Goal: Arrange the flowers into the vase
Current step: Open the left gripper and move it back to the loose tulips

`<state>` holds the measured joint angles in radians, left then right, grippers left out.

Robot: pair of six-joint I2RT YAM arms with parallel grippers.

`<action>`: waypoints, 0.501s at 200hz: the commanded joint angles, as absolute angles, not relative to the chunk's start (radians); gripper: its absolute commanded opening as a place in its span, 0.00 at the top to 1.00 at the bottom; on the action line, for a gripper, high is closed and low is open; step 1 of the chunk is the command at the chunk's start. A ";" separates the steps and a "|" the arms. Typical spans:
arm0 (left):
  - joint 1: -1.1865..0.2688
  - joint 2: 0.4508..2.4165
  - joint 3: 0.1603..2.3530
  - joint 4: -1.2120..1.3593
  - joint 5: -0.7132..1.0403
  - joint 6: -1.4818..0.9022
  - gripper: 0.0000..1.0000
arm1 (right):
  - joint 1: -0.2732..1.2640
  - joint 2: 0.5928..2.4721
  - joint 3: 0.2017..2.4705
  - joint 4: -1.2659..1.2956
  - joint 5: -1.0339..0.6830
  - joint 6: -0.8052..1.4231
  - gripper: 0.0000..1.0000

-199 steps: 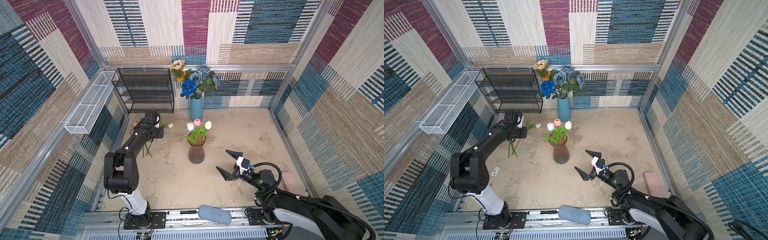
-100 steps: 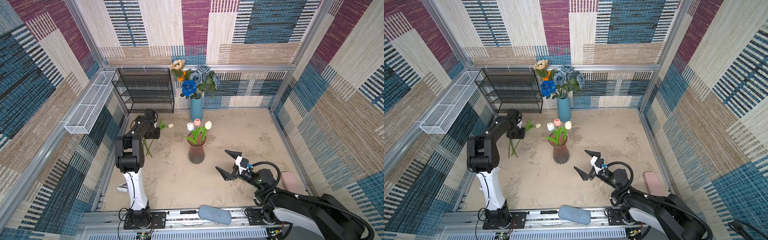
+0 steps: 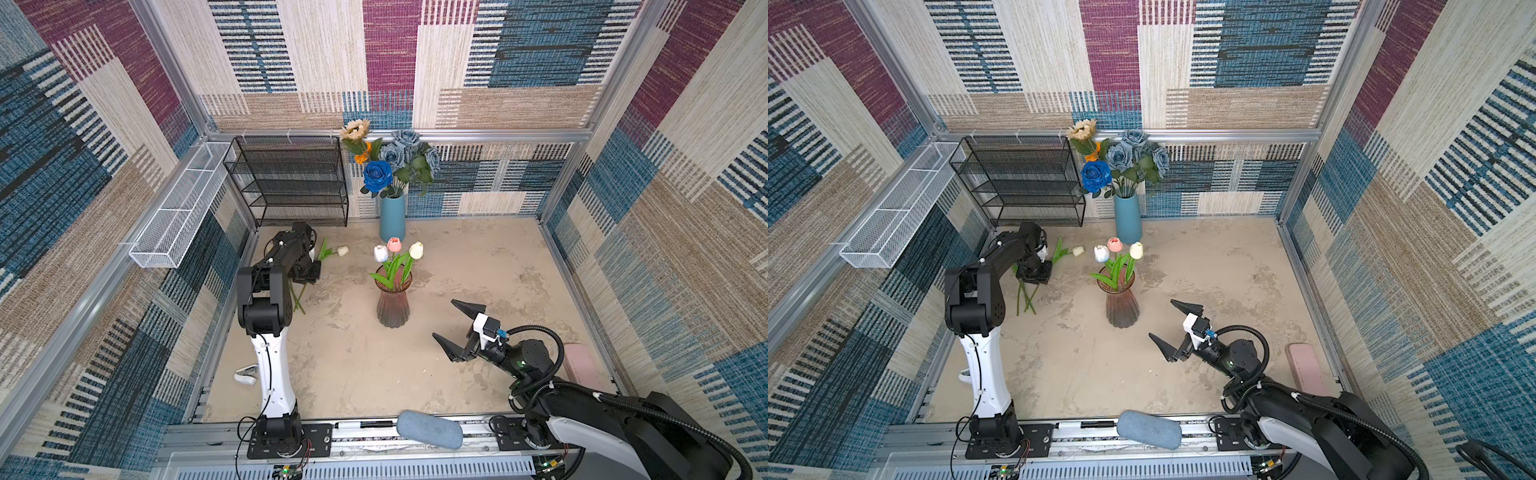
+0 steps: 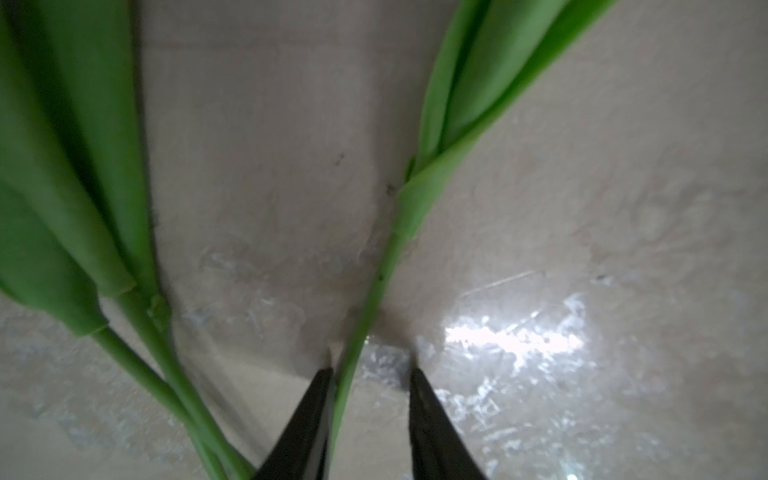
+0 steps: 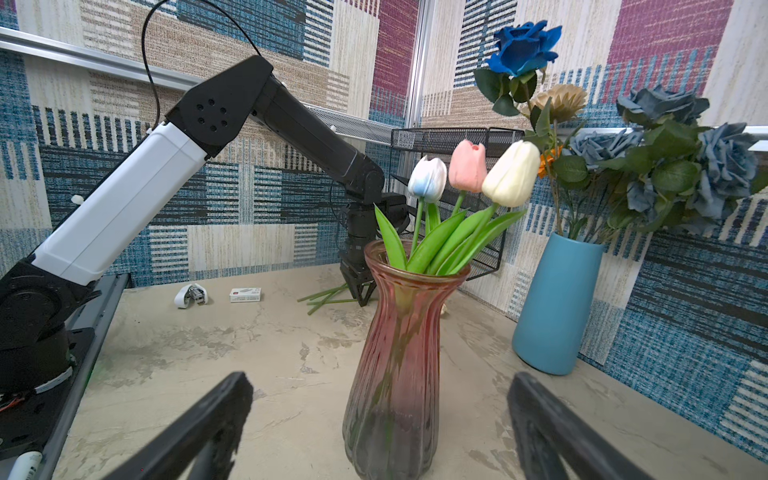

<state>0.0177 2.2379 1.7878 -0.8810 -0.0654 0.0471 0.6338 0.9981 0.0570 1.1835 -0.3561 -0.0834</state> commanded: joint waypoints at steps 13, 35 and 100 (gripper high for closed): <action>0.017 2.243 1.767 -0.913 -0.030 0.075 0.80 | 0.635 1.008 0.061 1.195 -0.355 -0.078 0.00; 0.014 2.236 1.747 -0.911 -0.005 0.067 0.91 | 0.635 0.998 0.058 1.194 -0.360 -0.076 0.00; -0.017 2.137 1.663 -0.868 0.090 -0.003 1.00 | 0.635 1.000 0.057 1.194 -0.354 -0.078 0.00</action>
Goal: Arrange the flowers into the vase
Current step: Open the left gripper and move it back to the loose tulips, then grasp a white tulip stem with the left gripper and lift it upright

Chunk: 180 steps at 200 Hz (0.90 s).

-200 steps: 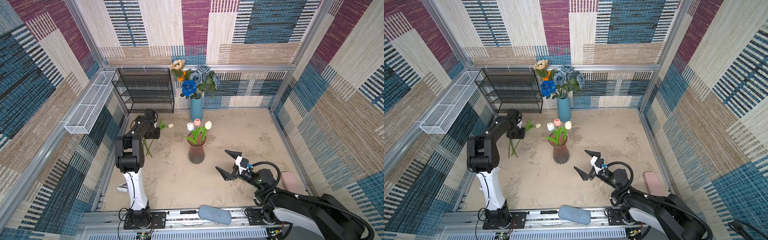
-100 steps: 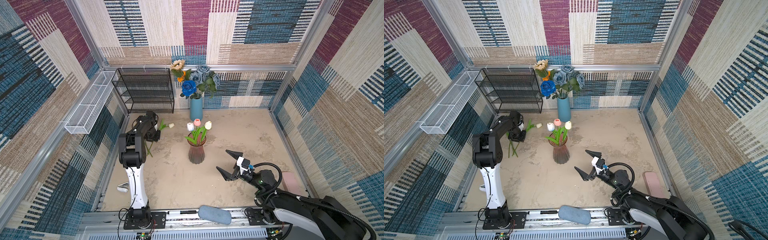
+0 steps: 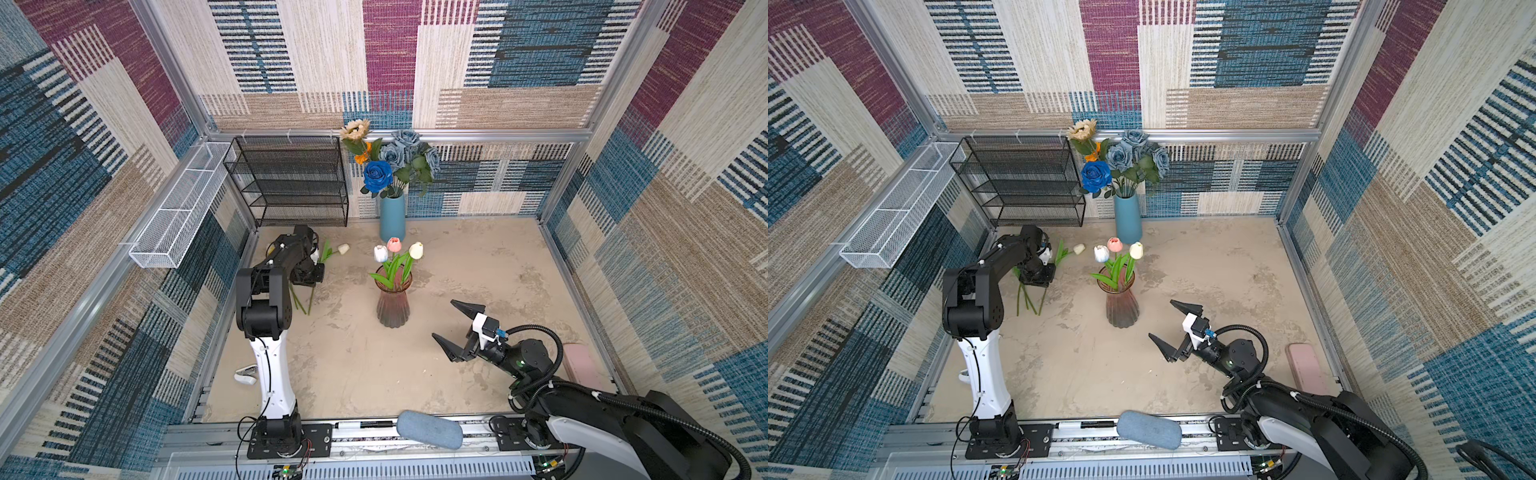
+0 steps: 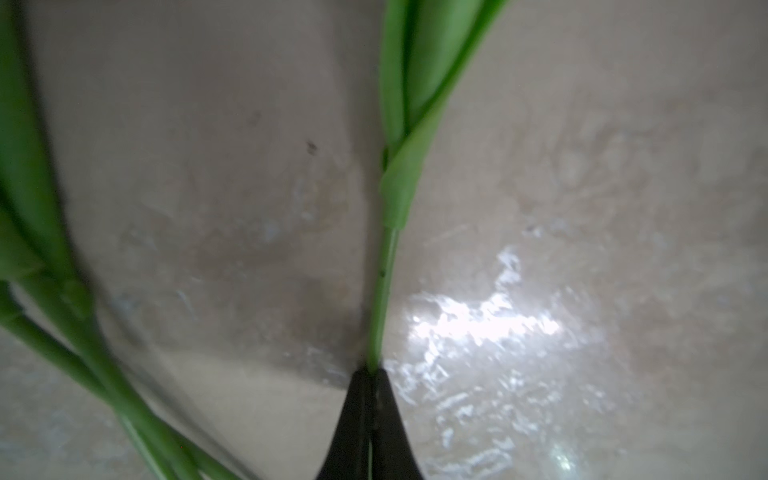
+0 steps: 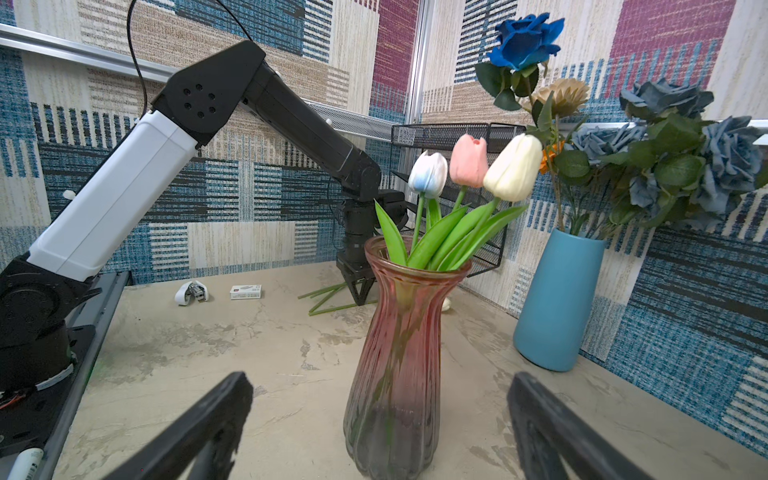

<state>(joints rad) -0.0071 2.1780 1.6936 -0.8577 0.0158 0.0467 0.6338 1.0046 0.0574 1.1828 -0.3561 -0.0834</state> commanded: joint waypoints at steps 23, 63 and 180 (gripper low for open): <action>-0.038 2.034 1.578 -0.800 0.119 -0.035 1.00 | 0.635 1.009 0.063 1.189 -0.348 -0.081 0.00; -0.095 1.772 1.372 -0.600 0.135 -0.073 1.00 | 0.635 1.013 0.056 1.206 -0.338 -0.078 0.00; -0.181 0.952 0.731 0.351 0.326 -0.109 1.00 | 0.635 1.024 0.060 1.208 -0.337 -0.076 0.00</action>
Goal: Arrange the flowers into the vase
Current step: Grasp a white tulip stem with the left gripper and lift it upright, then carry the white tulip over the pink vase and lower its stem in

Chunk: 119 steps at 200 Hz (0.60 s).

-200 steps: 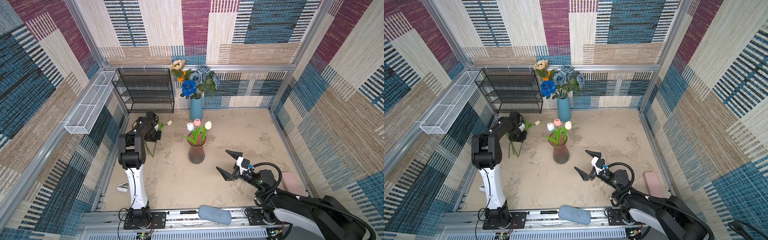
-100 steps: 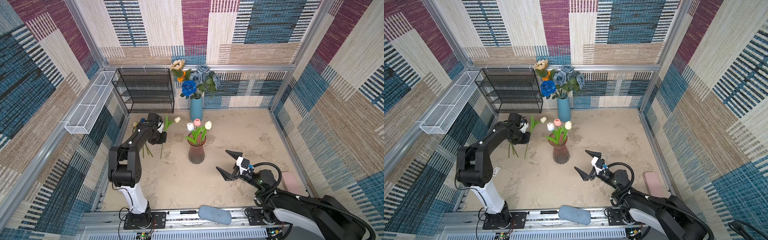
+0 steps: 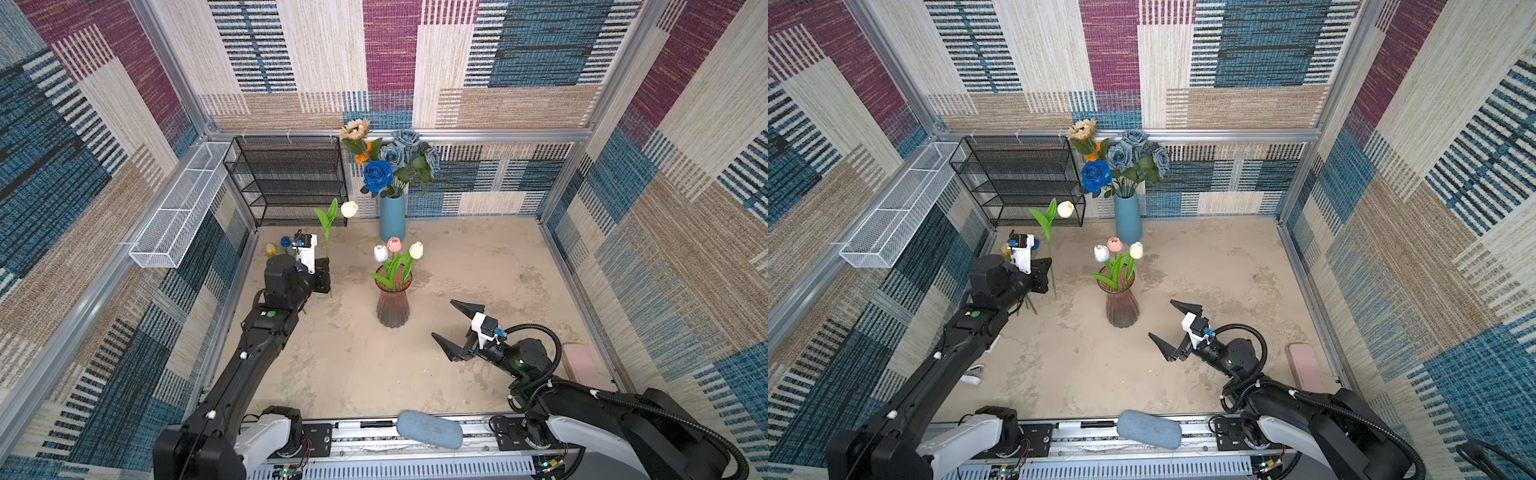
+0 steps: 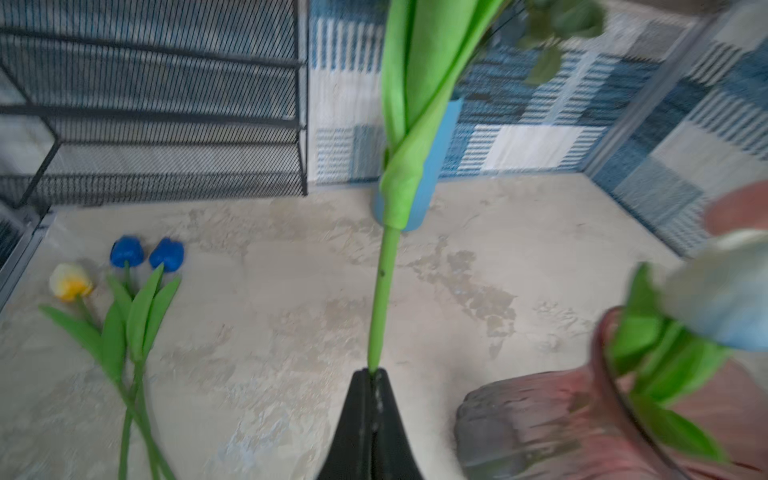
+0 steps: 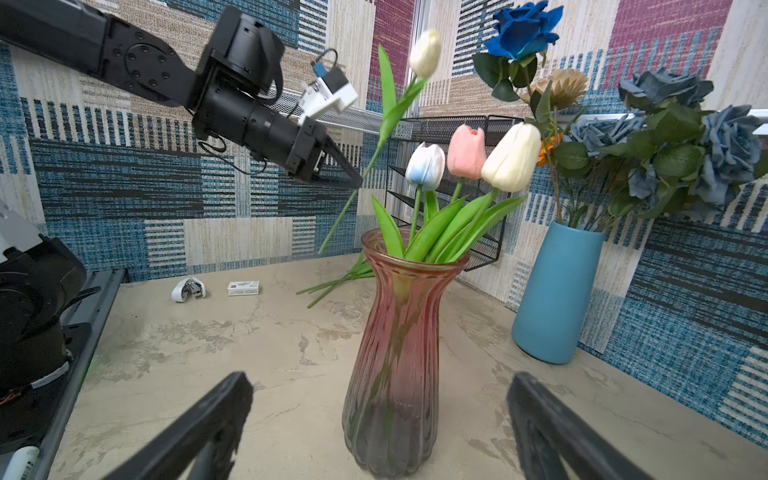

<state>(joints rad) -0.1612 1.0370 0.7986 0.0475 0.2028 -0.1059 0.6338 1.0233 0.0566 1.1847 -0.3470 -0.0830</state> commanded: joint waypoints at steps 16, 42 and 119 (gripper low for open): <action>-0.217 0.895 0.674 0.487 0.379 -0.122 1.00 | 0.634 1.010 0.056 1.205 -0.342 -0.074 0.00; -0.309 0.888 0.680 0.569 0.393 -0.144 1.00 | 0.635 1.019 0.053 1.219 -0.331 -0.075 0.00; -0.565 1.151 0.844 0.650 0.301 -0.049 1.00 | 0.635 1.033 0.064 1.214 -0.353 -0.072 0.00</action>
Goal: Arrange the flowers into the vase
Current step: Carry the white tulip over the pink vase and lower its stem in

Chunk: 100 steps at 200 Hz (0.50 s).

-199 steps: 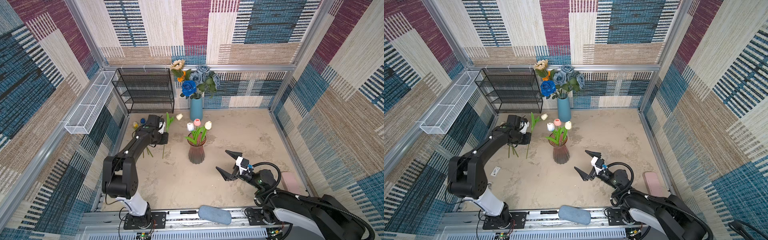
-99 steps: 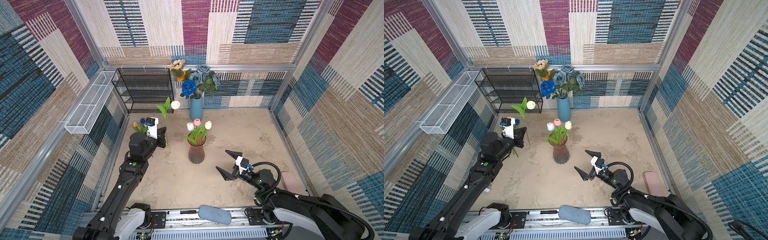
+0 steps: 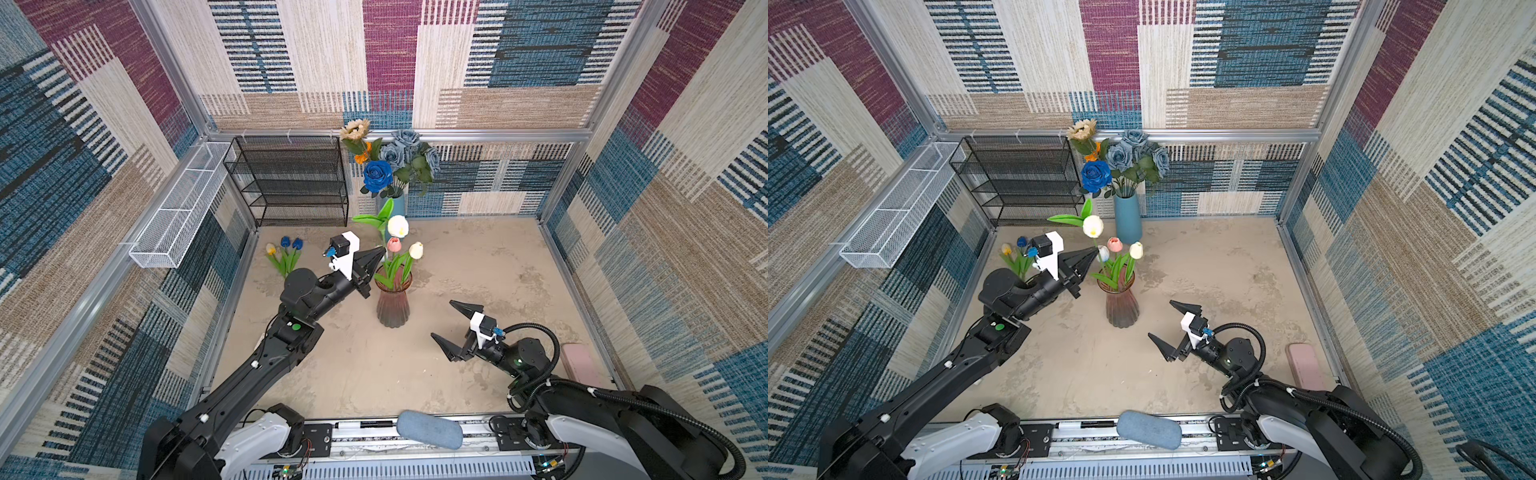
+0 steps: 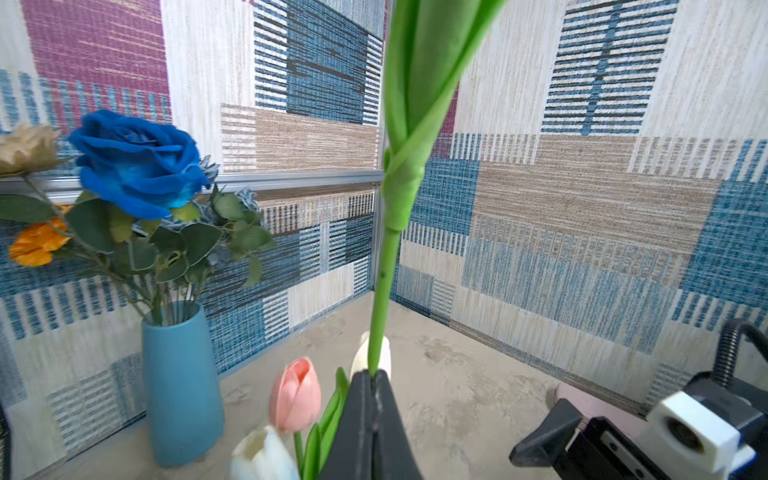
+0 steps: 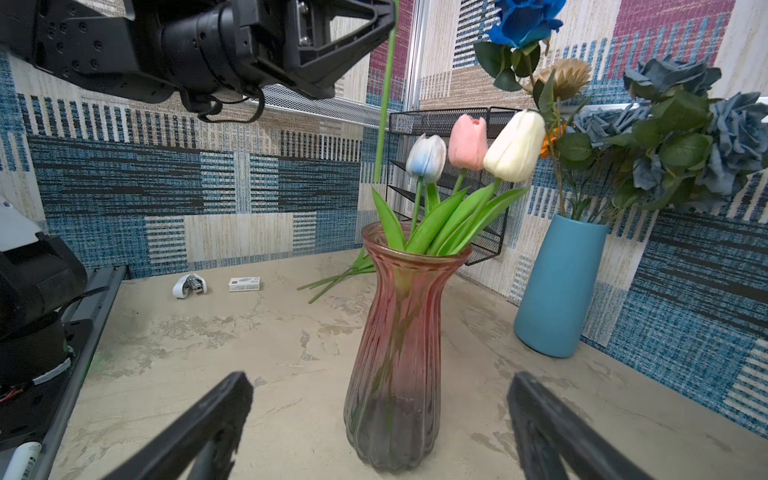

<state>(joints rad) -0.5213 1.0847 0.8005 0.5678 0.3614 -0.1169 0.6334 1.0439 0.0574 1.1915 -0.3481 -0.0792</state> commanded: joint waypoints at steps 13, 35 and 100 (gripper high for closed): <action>-0.581 1.204 0.863 0.657 0.268 -0.028 1.00 | 0.634 1.015 0.057 1.210 -0.349 -0.075 0.00; -0.589 1.268 0.894 0.623 0.183 -0.049 1.00 | 0.635 1.006 0.054 1.203 -0.332 -0.082 0.01; -0.622 1.310 0.872 0.568 0.125 -0.033 1.00 | 0.634 1.006 0.058 1.195 -0.332 -0.087 0.00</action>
<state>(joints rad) -0.6113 1.3193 0.8806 0.5907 0.1596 -0.0734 0.6338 0.9966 0.0528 1.1854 -0.3408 -0.0807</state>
